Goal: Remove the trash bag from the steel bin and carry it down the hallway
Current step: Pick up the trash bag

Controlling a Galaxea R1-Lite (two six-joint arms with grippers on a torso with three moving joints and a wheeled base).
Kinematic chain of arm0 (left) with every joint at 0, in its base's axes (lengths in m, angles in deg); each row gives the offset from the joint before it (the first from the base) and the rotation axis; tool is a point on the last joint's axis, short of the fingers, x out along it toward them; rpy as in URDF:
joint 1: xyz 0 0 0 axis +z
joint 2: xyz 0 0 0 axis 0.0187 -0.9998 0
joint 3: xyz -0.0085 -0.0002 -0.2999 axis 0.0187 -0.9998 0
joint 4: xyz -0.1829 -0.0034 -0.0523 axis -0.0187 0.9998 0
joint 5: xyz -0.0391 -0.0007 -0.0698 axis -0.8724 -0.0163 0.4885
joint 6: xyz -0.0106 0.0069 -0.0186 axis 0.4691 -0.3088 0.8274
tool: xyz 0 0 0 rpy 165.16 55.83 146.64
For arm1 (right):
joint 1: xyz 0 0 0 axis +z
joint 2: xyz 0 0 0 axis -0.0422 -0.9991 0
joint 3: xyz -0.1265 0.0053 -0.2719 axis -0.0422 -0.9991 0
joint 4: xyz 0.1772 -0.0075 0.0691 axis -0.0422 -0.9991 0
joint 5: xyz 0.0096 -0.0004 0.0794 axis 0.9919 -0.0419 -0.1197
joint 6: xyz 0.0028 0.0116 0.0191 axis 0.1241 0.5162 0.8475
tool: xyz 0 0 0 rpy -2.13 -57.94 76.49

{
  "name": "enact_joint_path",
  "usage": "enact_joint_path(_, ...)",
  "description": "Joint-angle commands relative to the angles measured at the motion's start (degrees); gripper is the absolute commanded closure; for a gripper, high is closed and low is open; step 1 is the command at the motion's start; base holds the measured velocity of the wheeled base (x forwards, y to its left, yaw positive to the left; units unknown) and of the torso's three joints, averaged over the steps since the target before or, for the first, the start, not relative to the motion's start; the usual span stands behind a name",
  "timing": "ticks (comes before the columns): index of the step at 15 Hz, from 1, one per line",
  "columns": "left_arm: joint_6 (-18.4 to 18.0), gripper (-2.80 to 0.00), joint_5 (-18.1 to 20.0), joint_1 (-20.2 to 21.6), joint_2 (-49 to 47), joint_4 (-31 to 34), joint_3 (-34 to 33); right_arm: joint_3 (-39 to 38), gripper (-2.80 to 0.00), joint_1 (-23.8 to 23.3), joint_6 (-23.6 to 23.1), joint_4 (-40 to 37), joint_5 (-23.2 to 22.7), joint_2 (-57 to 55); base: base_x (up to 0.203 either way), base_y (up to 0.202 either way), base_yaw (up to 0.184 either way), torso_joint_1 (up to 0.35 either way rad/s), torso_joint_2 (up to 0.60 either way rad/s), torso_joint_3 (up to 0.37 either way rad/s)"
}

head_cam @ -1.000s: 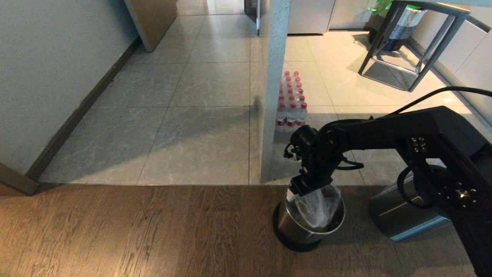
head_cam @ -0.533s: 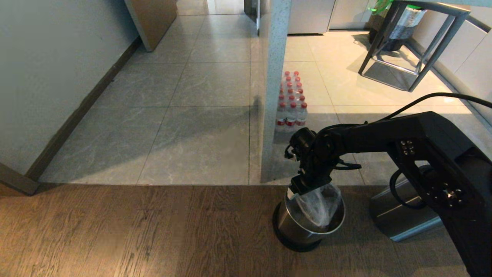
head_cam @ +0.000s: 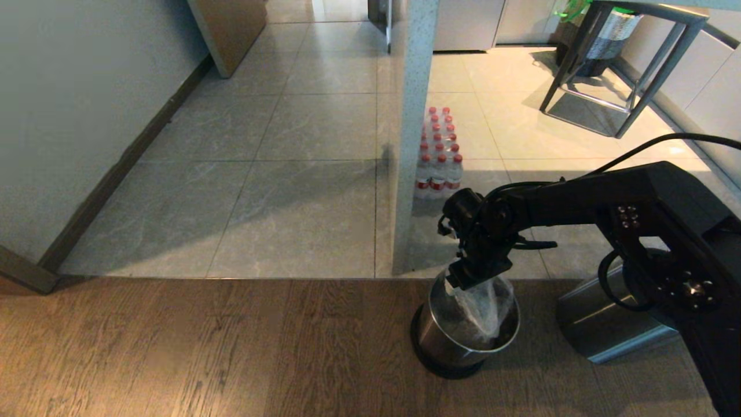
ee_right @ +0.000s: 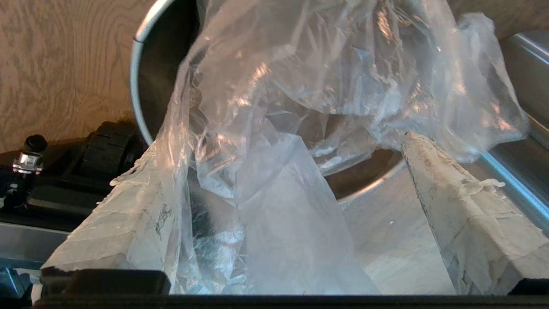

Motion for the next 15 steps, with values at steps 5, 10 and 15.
enact_joint_path(5,0.0,0.00,0.0,0.0,0.0,0.0,0.0,-2.5,-2.80,0.2,-0.7,-0.5,3.4,2.8,0.000,0.000,0.000,0.000,0.00,0.000)
enact_joint_path(10,0.0,0.00,0.0,0.0,0.0,-0.1,0.0,-2.2,-2.80,0.3,-0.3,0.2,3.3,1.6,0.000,0.000,0.000,0.000,0.00,0.000)
enact_joint_path(15,0.0,0.00,0.0,0.0,0.0,0.0,0.0,-1.3,-2.80,0.5,-0.8,5.9,3.1,-2.3,0.000,0.000,0.000,0.000,0.00,0.000)
